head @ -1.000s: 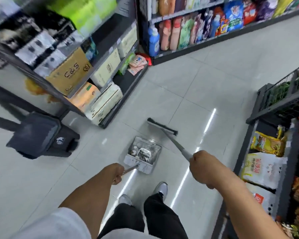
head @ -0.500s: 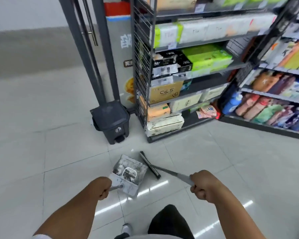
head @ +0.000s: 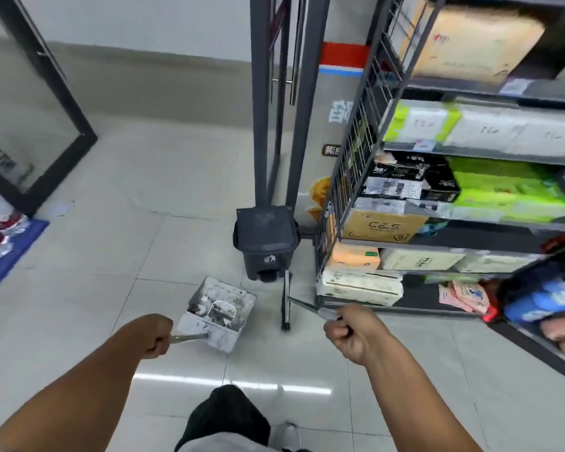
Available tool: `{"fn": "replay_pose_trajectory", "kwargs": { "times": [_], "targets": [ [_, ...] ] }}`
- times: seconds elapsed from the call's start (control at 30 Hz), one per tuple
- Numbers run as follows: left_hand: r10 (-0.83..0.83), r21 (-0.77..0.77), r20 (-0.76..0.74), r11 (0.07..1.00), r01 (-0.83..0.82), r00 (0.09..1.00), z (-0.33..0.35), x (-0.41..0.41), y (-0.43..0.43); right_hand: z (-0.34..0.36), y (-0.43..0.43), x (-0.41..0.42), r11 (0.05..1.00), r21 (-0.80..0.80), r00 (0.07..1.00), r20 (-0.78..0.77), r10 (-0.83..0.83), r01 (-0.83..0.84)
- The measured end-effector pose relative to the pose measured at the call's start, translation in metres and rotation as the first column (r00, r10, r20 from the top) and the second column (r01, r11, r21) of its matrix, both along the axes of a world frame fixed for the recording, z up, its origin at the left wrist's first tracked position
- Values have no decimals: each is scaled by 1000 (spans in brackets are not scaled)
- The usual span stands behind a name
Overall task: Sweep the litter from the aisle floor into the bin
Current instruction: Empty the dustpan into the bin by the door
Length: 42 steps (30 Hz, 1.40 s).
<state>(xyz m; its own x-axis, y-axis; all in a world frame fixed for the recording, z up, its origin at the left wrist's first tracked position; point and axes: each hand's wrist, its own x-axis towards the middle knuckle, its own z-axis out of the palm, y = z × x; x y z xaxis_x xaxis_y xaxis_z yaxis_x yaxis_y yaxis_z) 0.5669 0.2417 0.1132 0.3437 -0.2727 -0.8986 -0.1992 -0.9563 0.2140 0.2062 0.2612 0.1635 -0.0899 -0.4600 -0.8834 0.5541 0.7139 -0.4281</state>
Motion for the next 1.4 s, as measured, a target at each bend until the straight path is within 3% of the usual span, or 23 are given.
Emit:
{"fn": "replay_pose_trajectory", "kwargs": {
  "times": [0.1, 0.3, 0.6, 0.9, 1.13, 1.4],
  "targets": [
    [65, -13, 44, 998, -65, 997, -1, 17, -11, 0, -20, 4, 999, 3, 999, 29, -34, 34],
    [29, 15, 72, 999, -30, 997, -1, 28, -45, -6, -71, 12, 1000, 17, 988, -150, 20, -18],
    [48, 7, 35, 999, -48, 998, 2, 23, -102, -39, -152, -17, 999, 36, 987, -161, 24, -19],
    [35, 68, 26, 997, -37, 999, 1, 32, -153, -78, -213, -3, 970, 59, 955, -175, 241, -234],
    [12, 114, 48, 993, -18, 999, 12, 32, -192, -79, -275, 3, 840, 198, 836, -132, 533, -505],
    [-31, 107, 127, 994, 18, 991, 48, 37, -204, -81, -290, -7, 814, 251, 833, -49, 552, -524]
  ]
}}
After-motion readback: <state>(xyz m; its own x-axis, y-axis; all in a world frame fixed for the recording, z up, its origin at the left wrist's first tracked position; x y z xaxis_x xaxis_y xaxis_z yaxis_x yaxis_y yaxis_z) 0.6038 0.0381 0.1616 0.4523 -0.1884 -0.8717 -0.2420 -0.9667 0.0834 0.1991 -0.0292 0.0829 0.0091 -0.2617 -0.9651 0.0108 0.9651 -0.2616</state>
